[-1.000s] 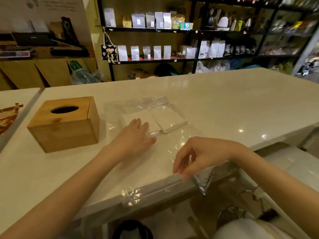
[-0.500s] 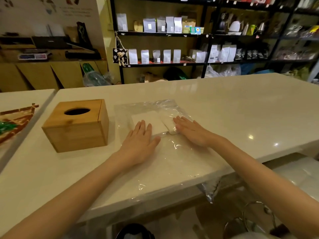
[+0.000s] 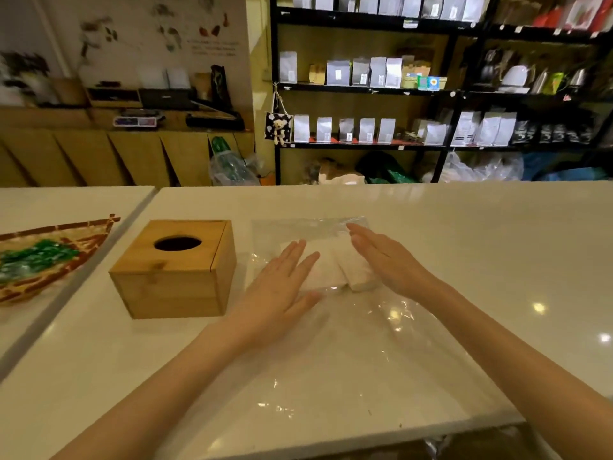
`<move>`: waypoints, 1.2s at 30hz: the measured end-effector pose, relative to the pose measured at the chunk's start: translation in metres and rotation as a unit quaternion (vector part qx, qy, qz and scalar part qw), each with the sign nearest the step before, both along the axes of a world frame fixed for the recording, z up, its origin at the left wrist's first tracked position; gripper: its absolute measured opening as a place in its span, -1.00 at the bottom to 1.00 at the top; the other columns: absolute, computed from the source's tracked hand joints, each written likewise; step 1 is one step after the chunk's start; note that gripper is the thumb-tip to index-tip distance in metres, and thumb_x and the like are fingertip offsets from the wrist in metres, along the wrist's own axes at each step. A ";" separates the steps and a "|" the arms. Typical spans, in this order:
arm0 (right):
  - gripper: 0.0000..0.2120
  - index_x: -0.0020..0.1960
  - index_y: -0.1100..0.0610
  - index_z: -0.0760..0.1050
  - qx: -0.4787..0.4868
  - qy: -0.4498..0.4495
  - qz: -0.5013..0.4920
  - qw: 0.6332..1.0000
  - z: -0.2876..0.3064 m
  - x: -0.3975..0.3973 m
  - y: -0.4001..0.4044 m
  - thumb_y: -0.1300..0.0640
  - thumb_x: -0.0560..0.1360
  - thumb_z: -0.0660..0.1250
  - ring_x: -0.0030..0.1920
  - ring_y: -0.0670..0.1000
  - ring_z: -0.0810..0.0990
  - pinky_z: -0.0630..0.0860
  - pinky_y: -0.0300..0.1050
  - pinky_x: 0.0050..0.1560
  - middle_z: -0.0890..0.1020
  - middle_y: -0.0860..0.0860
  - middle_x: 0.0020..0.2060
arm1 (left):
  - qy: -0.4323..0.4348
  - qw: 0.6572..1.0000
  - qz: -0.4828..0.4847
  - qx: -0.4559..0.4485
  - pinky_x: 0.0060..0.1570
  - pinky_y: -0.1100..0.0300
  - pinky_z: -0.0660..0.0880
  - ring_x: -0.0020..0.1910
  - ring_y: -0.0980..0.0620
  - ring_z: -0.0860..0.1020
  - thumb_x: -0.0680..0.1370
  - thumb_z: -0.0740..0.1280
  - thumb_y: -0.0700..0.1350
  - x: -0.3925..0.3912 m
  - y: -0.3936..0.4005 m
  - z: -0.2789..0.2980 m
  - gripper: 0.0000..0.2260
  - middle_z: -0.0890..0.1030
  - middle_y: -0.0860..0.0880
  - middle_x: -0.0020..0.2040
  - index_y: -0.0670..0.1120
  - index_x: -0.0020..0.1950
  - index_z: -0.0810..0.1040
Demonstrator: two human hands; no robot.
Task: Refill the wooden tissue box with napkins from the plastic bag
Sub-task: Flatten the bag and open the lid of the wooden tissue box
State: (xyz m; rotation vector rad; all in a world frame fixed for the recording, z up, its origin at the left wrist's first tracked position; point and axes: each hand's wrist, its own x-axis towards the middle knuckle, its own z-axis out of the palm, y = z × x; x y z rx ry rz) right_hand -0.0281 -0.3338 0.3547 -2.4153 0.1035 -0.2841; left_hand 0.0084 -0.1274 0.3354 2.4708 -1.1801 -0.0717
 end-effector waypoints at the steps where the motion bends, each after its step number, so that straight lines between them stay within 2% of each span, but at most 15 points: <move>1: -0.58 0.44 -0.04 0.20 0.008 -0.010 0.022 1.000 0.007 0.006 0.011 -0.06 0.60 0.00 0.43 -0.01 0.26 0.13 -0.18 0.35 0.32 -0.06 0.43 | 0.014 1.000 0.000 -0.021 0.43 0.26 -0.13 0.47 0.25 -0.15 0.53 0.01 0.19 -0.002 0.008 0.012 -0.43 -0.11 0.10 0.55 0.10 0.50 -0.07; 3: -0.57 0.45 -0.03 0.17 0.005 -0.023 0.075 0.997 0.019 0.017 0.037 -0.06 0.59 0.02 0.45 -0.06 0.21 0.07 -0.19 0.41 0.27 -0.07 0.45 | 0.043 0.997 0.027 -0.061 0.38 0.26 0.07 0.47 0.20 0.08 0.52 0.13 0.17 0.000 0.029 0.035 -0.42 0.04 0.17 0.53 0.16 0.48 -0.01; 5: -0.53 0.46 -0.07 0.12 -0.028 -0.030 0.131 0.991 0.027 0.027 0.064 -0.10 0.58 0.04 0.47 -0.08 0.14 0.03 -0.05 0.49 0.22 -0.07 0.48 | 0.052 0.992 0.065 -0.095 0.31 0.25 0.17 0.37 0.23 0.21 0.48 0.22 0.16 0.009 0.053 0.052 -0.41 0.16 0.20 0.49 0.20 0.46 0.08; 7: -0.47 0.47 -0.08 0.07 -0.078 -0.028 0.178 0.981 0.029 0.036 0.089 -0.16 0.54 0.07 0.49 -0.10 0.07 -0.04 -0.04 0.50 0.16 -0.08 0.50 | 0.041 0.988 0.098 -0.111 0.29 0.25 0.19 0.32 0.29 0.19 0.44 0.27 0.16 0.024 0.077 0.063 -0.43 0.22 0.18 0.47 0.19 0.42 0.19; 9: -0.38 0.49 -0.05 0.02 -0.108 -0.013 0.208 0.972 0.030 0.047 0.112 -0.20 0.51 0.11 0.50 -0.09 0.01 -0.08 -0.06 0.48 0.09 -0.08 0.52 | 0.039 0.984 0.130 -0.114 0.31 0.20 0.22 0.39 0.20 0.21 0.38 0.31 0.18 0.041 0.102 0.067 -0.39 0.25 0.15 0.47 0.14 0.41 0.26; 13: -0.17 0.51 0.04 -0.09 -0.148 0.043 0.216 0.964 0.028 0.069 0.141 -0.29 0.42 0.19 0.51 -0.03 -0.07 -0.07 -0.05 0.48 -0.03 -0.01 0.53 | 0.089 0.976 0.196 -0.040 0.40 0.08 0.14 0.48 0.07 0.11 0.26 0.33 0.30 0.067 0.143 0.061 -0.15 0.11 0.13 0.53 0.09 0.48 0.13; 15: -0.11 0.51 0.08 -0.12 -0.180 0.054 0.224 0.956 0.027 0.077 0.149 -0.32 0.40 0.20 0.52 -0.02 -0.09 -0.10 -0.04 0.49 -0.06 0.02 0.53 | 0.137 0.972 0.192 -0.020 0.41 0.09 0.13 0.49 0.08 0.08 0.11 0.27 0.49 0.075 0.157 0.057 0.03 0.05 0.16 0.53 0.13 0.49 0.06; 17: -0.07 0.50 0.09 -0.16 -0.215 0.057 0.238 0.945 0.024 0.082 0.150 -0.36 0.38 0.18 0.51 -0.04 -0.11 -0.15 -0.03 0.51 -0.08 0.02 0.53 | 0.158 0.973 0.165 -0.011 0.41 0.11 0.13 0.48 0.12 0.07 0.00 0.23 0.56 0.079 0.164 0.053 0.12 0.00 0.20 0.53 0.16 0.48 0.03; 20: 0.02 0.51 0.09 -0.17 -0.300 0.046 0.249 0.920 0.021 0.087 0.148 -0.49 0.29 0.06 0.51 -0.06 -0.13 -0.22 -0.02 0.50 -0.09 0.01 0.53 | 0.147 0.978 0.145 -0.006 0.43 0.11 0.10 0.45 0.18 0.05 0.12 0.32 0.45 0.084 0.166 0.051 0.03 0.00 0.20 0.53 0.14 0.49 0.03; 22: 0.07 0.51 0.09 -0.16 -0.323 0.038 0.248 0.912 0.020 0.089 0.147 -0.54 0.19 -0.10 0.51 -0.07 -0.13 -0.25 -0.03 0.50 -0.08 0.00 0.53 | 0.127 0.981 0.146 0.006 0.44 0.10 0.05 0.44 0.24 0.01 0.22 0.39 0.31 0.088 0.167 0.050 -0.07 0.02 0.20 0.52 0.13 0.49 0.05; 23: 0.08 0.51 0.09 -0.15 -0.328 0.033 0.249 0.911 0.020 0.089 0.146 -0.55 0.18 -0.15 0.51 -0.07 -0.13 -0.26 -0.02 0.49 -0.07 0.00 0.53 | 0.118 0.982 0.144 0.013 0.45 0.10 0.04 0.41 0.27 0.00 0.21 0.39 0.29 0.089 0.167 0.049 -0.07 0.03 0.21 0.52 0.14 0.49 0.05; 27: 0.07 0.51 0.07 -0.14 -0.333 0.010 0.251 0.909 0.016 0.094 0.141 -0.56 0.19 -0.18 0.51 -0.10 -0.11 -0.29 -0.02 0.49 -0.05 -0.01 0.53 | 0.085 0.987 0.133 0.033 0.45 0.10 0.02 0.45 0.24 0.02 0.18 0.36 0.32 0.096 0.170 0.046 -0.05 0.05 0.22 0.52 0.15 0.49 0.05; 30: 0.08 0.51 0.04 -0.09 -0.298 0.012 0.252 0.921 0.015 0.095 0.140 -0.59 0.16 -0.20 0.51 -0.11 -0.06 -0.30 -0.05 0.47 0.01 -0.03 0.53 | 0.082 0.986 0.139 0.031 0.44 0.06 0.09 0.46 0.18 0.11 0.06 0.27 0.49 0.101 0.172 0.049 0.02 0.14 0.22 0.50 0.17 0.47 0.12; 33: 0.05 0.48 0.00 0.09 -0.202 0.019 0.242 0.949 0.024 0.097 0.141 -0.60 0.17 -0.18 0.48 -0.10 0.11 -0.21 -0.01 0.50 0.20 -0.05 0.49 | 0.109 0.980 0.165 -0.001 0.36 0.09 0.21 0.38 0.12 0.26 -0.02 0.16 0.58 0.107 0.171 0.056 0.02 0.33 0.21 0.39 0.20 0.40 0.27; 36: -0.24 0.32 0.00 0.38 -0.135 0.015 0.218 0.967 0.033 0.103 0.145 -0.43 0.35 -0.10 0.33 -0.02 0.37 0.03 -0.02 0.45 0.50 -0.05 0.29 | 0.144 0.971 0.189 -0.039 0.08 0.27 0.34 0.13 0.16 0.41 0.04 0.14 0.56 0.114 0.165 0.067 -0.21 0.48 0.25 0.09 0.26 0.18 0.47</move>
